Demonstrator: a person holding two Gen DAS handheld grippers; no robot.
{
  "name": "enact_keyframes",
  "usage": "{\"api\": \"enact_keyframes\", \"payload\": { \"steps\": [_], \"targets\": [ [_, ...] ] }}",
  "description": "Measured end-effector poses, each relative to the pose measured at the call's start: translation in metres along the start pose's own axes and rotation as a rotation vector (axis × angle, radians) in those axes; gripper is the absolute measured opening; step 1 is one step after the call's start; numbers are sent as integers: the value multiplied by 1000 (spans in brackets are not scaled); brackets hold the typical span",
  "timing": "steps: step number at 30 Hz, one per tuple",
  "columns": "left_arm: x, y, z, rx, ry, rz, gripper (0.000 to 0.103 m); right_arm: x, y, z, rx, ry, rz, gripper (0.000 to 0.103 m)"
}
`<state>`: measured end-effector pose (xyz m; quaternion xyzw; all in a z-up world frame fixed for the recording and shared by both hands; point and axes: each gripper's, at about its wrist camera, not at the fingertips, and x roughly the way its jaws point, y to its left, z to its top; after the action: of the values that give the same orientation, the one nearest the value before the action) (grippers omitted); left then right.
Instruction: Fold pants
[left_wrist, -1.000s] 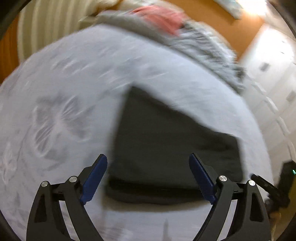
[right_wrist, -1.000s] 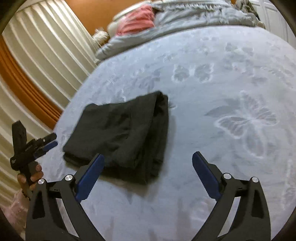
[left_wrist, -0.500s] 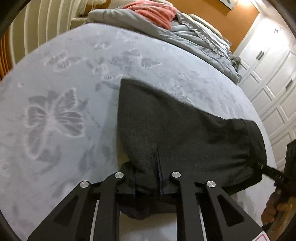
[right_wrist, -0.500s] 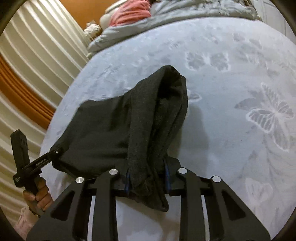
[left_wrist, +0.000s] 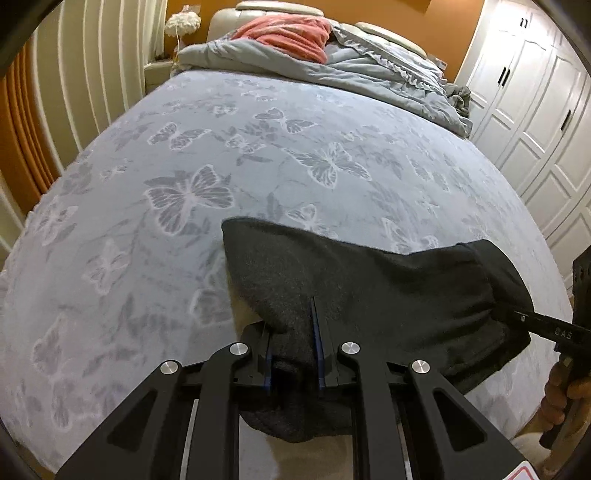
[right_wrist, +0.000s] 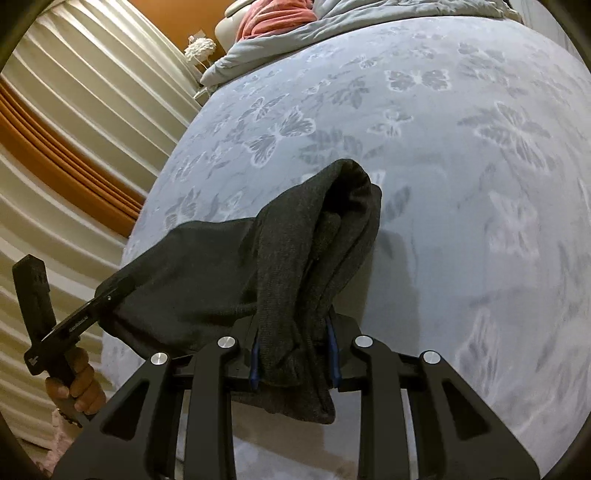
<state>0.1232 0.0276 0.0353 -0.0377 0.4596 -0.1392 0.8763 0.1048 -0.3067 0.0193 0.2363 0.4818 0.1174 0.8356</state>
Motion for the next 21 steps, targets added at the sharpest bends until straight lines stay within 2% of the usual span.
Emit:
{"api": "enact_keyframes", "payload": {
  "steps": [11,14,18,21],
  "targets": [
    [-46,0,-27,-7,-1,-10,12,-42,15,-52,-6,-45,53,25],
    [-57,4,-39,-18,1,-17,12,-46,17,-65,-20,-45,40,25],
    [-51,15,-68,-51,59,-46,13,-36,8,-94,-4,0,17,26],
    [-33,31,-94,-122,113,-63,18,-16,-5,-110,10,56,-47,34]
  ]
}}
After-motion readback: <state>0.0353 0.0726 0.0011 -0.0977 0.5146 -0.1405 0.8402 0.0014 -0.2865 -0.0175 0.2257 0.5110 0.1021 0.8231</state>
